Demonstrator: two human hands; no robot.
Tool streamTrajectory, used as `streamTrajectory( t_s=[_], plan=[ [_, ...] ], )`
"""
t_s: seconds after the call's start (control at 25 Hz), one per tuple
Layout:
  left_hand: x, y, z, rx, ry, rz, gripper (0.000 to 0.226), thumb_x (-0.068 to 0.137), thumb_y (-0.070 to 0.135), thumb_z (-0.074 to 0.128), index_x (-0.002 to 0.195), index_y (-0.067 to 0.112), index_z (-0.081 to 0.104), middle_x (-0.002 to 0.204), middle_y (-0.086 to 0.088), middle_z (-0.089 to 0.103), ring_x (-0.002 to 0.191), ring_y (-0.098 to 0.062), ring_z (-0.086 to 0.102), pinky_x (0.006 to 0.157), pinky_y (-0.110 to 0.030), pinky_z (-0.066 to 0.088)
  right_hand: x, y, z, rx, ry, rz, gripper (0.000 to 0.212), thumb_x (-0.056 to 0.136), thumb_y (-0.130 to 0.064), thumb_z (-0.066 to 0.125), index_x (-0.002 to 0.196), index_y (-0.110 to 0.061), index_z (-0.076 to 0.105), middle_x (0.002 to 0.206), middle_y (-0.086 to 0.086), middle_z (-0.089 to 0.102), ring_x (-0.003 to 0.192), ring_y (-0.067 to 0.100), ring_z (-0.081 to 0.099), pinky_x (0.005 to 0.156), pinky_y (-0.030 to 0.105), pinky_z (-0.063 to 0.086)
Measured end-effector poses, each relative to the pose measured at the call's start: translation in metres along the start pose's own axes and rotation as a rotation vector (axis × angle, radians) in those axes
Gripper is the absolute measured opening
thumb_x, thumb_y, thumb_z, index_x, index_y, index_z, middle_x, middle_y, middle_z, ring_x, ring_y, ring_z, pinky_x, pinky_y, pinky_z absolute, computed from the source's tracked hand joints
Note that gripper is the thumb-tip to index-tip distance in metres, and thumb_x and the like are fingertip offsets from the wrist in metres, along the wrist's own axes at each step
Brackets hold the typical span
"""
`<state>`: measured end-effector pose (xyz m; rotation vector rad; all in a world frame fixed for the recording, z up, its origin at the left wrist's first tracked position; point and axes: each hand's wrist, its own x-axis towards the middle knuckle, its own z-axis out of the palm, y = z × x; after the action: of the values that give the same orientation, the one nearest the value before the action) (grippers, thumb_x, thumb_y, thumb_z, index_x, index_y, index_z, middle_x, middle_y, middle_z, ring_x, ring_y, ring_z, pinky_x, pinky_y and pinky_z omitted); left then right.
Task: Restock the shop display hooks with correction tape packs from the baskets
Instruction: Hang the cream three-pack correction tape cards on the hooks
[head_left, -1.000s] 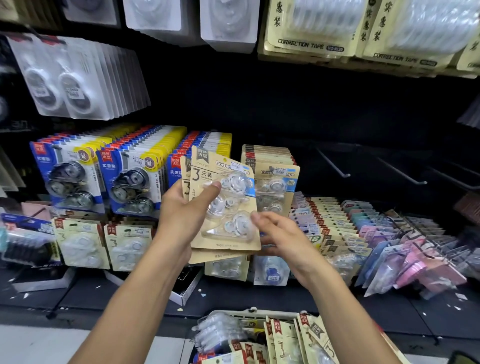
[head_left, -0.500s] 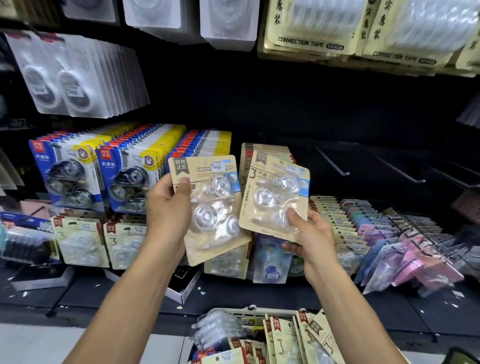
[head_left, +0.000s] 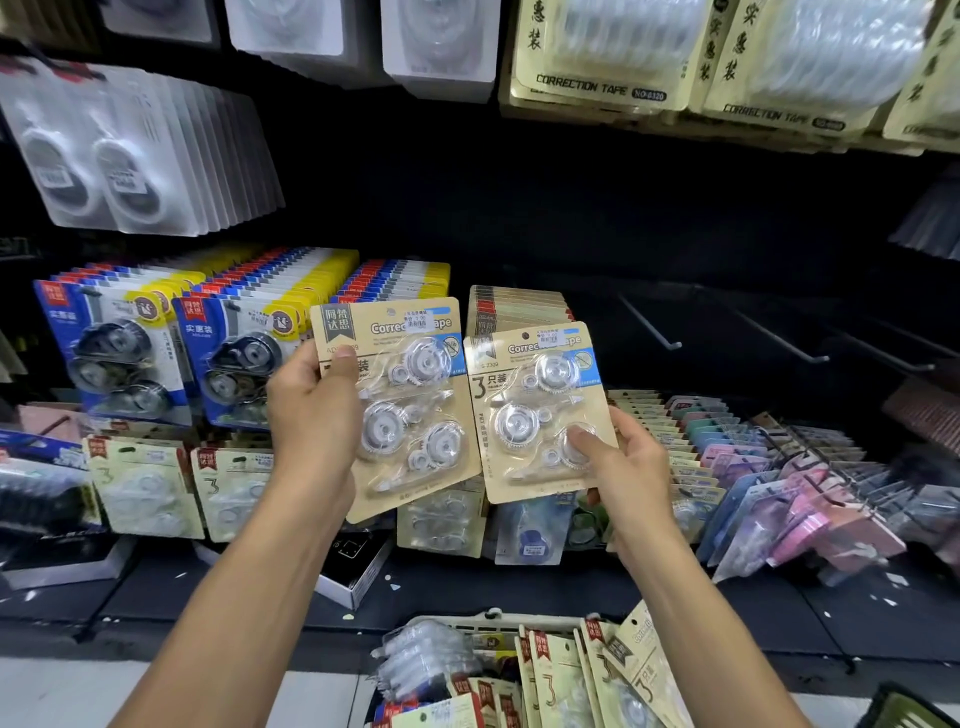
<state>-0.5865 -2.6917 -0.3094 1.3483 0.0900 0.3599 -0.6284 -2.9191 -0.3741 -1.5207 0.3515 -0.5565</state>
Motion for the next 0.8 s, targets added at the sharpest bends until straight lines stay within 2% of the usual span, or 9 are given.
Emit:
streamTrajectory(
  t_s=[0.08,0.16,0.24,0.32,0.44,0.6,0.68,0.76,0.8],
  plan=[
    [0.0,0.0,0.0,0.002,0.0,0.004,0.027,0.106,0.016,0.051,0.091,0.033,0.066,0.095,0.019,0.07,0.086,0.003,0.062,0.069,-0.016,0.044,0.0,0.006,0.004,-0.012,0.115,-0.039,0.034,0.088,-0.027,0.074,0.113,-0.044,0.058,0.107,-0.008,0.072,0.09,0.014,0.07,0.074,0.036,0.055],
    [-0.002,0.0,0.0,0.007,-0.014,0.01,0.028,0.107,0.016,0.051,0.091,0.033,0.066,0.095,0.019,0.07,0.086,0.003,0.063,0.069,-0.016,0.045,-0.002,0.008,0.007,-0.024,0.201,-0.083,0.03,0.088,-0.032,0.073,0.107,-0.047,0.054,0.111,-0.008,0.068,0.098,0.016,0.067,0.08,0.041,0.055],
    [-0.002,0.0,-0.001,0.009,-0.022,0.011,0.028,0.107,0.016,0.05,0.091,0.033,0.067,0.095,0.018,0.071,0.087,0.002,0.063,0.072,-0.017,0.046,-0.002,0.009,0.01,-0.183,0.151,-0.119,0.014,0.091,-0.037,0.07,0.1,-0.038,0.06,0.108,-0.014,0.065,0.099,0.011,0.062,0.078,0.036,0.049],
    [-0.002,0.001,-0.003,0.023,-0.027,0.012,0.029,0.106,0.017,0.051,0.09,0.033,0.068,0.096,0.017,0.072,0.091,-0.003,0.065,0.079,-0.022,0.05,0.0,0.01,0.013,-0.338,0.088,-0.147,0.013,0.092,-0.042,0.068,0.1,-0.033,0.065,0.105,-0.02,0.063,0.095,0.009,0.061,0.079,0.034,0.047],
    [0.0,0.002,-0.006,0.014,-0.027,0.007,0.028,0.106,0.017,0.052,0.091,0.033,0.069,0.097,0.015,0.075,0.097,-0.008,0.068,0.089,-0.028,0.053,0.015,0.013,0.02,-0.34,0.06,-0.13,0.021,0.095,-0.039,0.065,0.115,-0.033,0.067,0.119,-0.016,0.063,0.098,0.031,0.069,0.086,0.043,0.056],
    [0.003,0.001,-0.011,0.018,-0.026,0.0,0.026,0.106,0.016,0.052,0.095,0.031,0.07,0.096,0.015,0.076,0.097,-0.006,0.069,0.087,-0.026,0.052,0.046,0.019,0.025,-0.396,-0.027,-0.023,0.04,0.101,-0.024,0.059,0.139,-0.032,0.056,0.153,-0.004,0.044,0.064,0.027,0.066,0.054,0.034,0.057],
    [0.004,-0.001,-0.012,0.04,-0.025,0.004,0.026,0.106,0.016,0.052,0.095,0.03,0.07,0.094,0.017,0.076,0.095,-0.004,0.069,0.084,-0.024,0.052,0.056,0.018,0.027,-0.332,-0.144,0.066,0.052,0.1,-0.013,0.058,0.146,-0.035,0.048,0.158,-0.001,0.036,0.071,0.022,0.067,0.065,0.038,0.062],
    [0.006,-0.003,-0.014,0.056,-0.041,-0.016,0.025,0.106,0.016,0.052,0.096,0.03,0.07,0.092,0.018,0.076,0.093,-0.002,0.068,0.08,-0.022,0.051,0.064,0.024,0.03,-0.211,-0.28,0.211,0.068,0.097,-0.006,0.061,0.15,-0.041,0.038,0.155,-0.003,0.038,0.102,0.022,0.069,0.093,0.049,0.057],
    [0.007,-0.005,-0.013,0.056,-0.056,-0.031,0.024,0.106,0.017,0.051,0.098,0.029,0.07,0.094,0.017,0.076,0.095,-0.003,0.069,0.082,-0.023,0.052,0.065,0.028,0.031,-0.191,-0.29,0.254,0.072,0.095,-0.008,0.064,0.151,-0.043,0.035,0.151,-0.007,0.04,0.119,0.026,0.063,0.101,0.052,0.051]
  ],
)
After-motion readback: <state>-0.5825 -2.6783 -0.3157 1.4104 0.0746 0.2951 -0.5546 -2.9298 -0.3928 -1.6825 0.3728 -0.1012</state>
